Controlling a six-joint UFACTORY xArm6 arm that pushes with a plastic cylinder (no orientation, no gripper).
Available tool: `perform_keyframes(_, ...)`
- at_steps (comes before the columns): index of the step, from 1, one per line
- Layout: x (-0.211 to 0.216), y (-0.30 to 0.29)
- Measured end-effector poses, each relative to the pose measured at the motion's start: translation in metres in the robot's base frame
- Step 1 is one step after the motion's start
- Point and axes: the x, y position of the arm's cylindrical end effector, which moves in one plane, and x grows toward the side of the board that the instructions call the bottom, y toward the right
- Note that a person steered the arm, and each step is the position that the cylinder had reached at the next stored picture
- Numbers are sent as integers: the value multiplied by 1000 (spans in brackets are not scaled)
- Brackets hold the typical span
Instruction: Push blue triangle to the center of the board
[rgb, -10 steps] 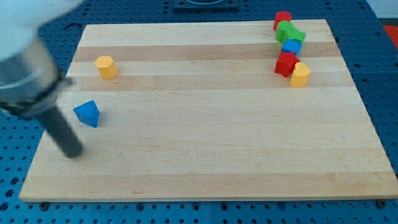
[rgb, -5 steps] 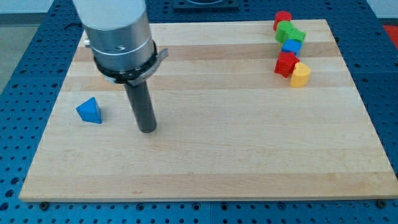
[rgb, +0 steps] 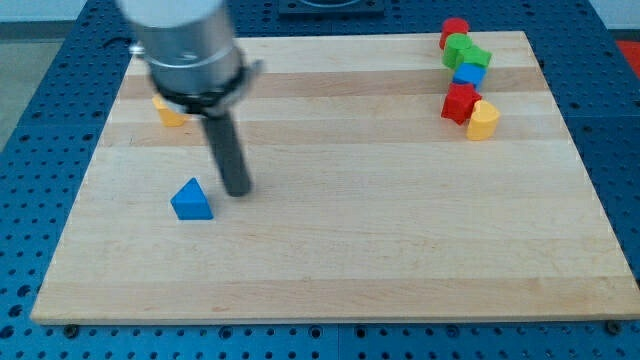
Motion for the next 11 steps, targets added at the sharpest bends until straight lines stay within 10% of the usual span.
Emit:
perform_keyframes(2, -57, -83)
perform_keyframes(4, 40, -150)
perform_keyframes(6, 8, 25)
perform_keyframes(9, -60, -27)
perform_keyframes(11, -59, 87)
